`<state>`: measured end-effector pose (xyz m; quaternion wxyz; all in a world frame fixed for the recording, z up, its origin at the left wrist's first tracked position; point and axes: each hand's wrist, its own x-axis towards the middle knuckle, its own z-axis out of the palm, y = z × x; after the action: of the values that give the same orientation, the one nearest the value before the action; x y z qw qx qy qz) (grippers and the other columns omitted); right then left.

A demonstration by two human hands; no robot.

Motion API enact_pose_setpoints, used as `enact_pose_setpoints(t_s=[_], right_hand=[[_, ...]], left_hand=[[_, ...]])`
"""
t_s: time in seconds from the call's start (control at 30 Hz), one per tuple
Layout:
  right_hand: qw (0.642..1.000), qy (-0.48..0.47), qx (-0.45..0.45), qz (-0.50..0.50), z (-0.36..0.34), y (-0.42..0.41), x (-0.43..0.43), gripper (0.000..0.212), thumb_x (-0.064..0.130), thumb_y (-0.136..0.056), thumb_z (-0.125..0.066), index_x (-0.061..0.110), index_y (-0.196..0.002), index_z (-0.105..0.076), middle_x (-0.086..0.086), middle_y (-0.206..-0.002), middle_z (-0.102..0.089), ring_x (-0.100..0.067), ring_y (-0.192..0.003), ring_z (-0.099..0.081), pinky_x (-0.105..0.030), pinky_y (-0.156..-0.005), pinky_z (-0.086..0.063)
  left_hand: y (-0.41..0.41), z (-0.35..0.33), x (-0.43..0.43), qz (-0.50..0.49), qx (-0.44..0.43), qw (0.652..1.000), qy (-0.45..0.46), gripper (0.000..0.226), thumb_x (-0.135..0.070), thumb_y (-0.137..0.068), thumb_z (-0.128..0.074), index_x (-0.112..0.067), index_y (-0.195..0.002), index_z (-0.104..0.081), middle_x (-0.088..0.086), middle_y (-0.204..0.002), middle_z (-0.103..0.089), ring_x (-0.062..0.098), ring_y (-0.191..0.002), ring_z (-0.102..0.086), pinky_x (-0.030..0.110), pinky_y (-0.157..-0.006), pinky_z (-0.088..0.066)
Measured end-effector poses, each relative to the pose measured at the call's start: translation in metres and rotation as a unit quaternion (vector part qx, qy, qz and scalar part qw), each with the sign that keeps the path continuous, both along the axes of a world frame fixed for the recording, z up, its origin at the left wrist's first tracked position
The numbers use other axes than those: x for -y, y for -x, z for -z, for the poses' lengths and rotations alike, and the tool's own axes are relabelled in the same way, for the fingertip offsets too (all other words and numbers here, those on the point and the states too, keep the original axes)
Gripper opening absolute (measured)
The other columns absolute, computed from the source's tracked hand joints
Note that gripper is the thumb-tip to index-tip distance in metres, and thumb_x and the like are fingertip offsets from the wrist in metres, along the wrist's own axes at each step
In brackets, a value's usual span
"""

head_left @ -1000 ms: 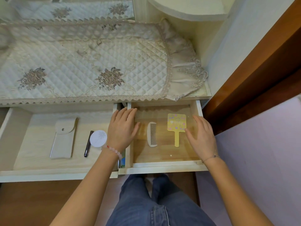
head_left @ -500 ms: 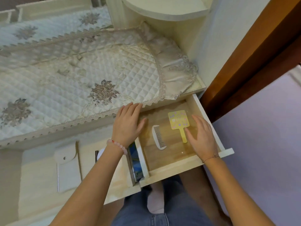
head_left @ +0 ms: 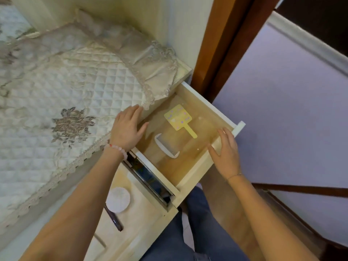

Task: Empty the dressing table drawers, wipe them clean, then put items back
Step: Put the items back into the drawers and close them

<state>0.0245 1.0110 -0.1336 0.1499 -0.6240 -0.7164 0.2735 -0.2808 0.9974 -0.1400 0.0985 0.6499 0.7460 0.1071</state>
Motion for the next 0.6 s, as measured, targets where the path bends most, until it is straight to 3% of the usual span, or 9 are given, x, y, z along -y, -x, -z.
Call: enact_pose_setpoints(t_s=[0.17, 0.27, 0.33, 0.43, 0.5, 0.6], right_hand=[[0.975, 0.102, -0.141, 0.137, 0.005, -0.002, 0.022, 0.072, 0.027, -0.09, -0.058, 0.019, -0.148, -0.016, 0.005, -0.154, -0.013, -0.01, -0.139, -0.018, -0.021, -0.106, -0.019], [0.94, 0.163, -0.225, 0.199, 0.017, -0.003, 0.031, 0.065, 0.028, -0.088, -0.061, 0.023, -0.143, -0.027, 0.006, -0.142, -0.033, -0.009, -0.13, -0.031, -0.025, -0.104, -0.025], [0.879, 0.248, -0.318, 0.256, 0.027, -0.003, 0.037, 0.058, 0.036, -0.087, -0.06, 0.024, -0.139, -0.037, 0.005, -0.138, -0.045, -0.013, -0.127, -0.04, -0.037, -0.11, -0.029], [0.729, 0.346, -0.488, 0.332, 0.033, 0.0, 0.041, 0.049, 0.042, -0.089, -0.054, 0.022, -0.134, -0.047, 0.001, -0.131, -0.056, -0.018, -0.123, -0.049, -0.046, -0.111, -0.031], [0.677, 0.354, -0.536, 0.36, 0.028, 0.002, 0.04, 0.052, 0.045, -0.091, -0.05, 0.02, -0.136, -0.045, 0.0, -0.133, -0.054, -0.018, -0.121, -0.05, -0.044, -0.11, -0.033], [0.637, 0.361, -0.566, 0.378, 0.027, 0.001, 0.038, 0.064, 0.052, -0.091, -0.044, 0.014, -0.141, -0.037, -0.003, -0.139, -0.048, -0.022, -0.127, -0.045, -0.044, -0.11, -0.031]], left_hand=[[0.004, 0.008, -0.005, 0.001, 0.0, 1.0, 0.002, 0.056, -0.043, -0.096, -0.043, -0.013, -0.142, -0.036, 0.009, -0.15, -0.033, 0.029, -0.137, -0.029, 0.046, -0.114, -0.018], [0.006, 0.01, -0.003, 0.016, -0.01, 1.0, 0.01, 0.061, -0.048, -0.094, -0.037, -0.013, -0.144, -0.034, 0.009, -0.151, -0.03, 0.029, -0.138, -0.027, 0.047, -0.114, -0.016], [0.008, 0.01, -0.002, 0.022, -0.006, 1.0, 0.013, 0.064, -0.049, -0.091, -0.034, -0.013, -0.144, -0.034, 0.009, -0.151, -0.03, 0.029, -0.138, -0.027, 0.047, -0.114, -0.017], [0.011, 0.01, -0.002, 0.03, 0.003, 0.999, 0.014, 0.063, -0.048, -0.092, -0.036, -0.012, -0.144, -0.034, 0.01, -0.151, -0.03, 0.03, -0.138, -0.027, 0.048, -0.114, -0.017], [0.01, 0.01, -0.002, 0.033, 0.003, 0.999, 0.012, 0.063, -0.047, -0.093, -0.039, -0.012, -0.144, -0.033, 0.01, -0.152, -0.029, 0.03, -0.139, -0.026, 0.048, -0.114, -0.016], [0.008, 0.012, -0.002, 0.029, -0.002, 0.999, 0.012, 0.06, -0.043, -0.095, -0.045, -0.011, -0.145, -0.033, 0.009, -0.153, -0.028, 0.03, -0.14, -0.023, 0.046, -0.115, -0.013]])
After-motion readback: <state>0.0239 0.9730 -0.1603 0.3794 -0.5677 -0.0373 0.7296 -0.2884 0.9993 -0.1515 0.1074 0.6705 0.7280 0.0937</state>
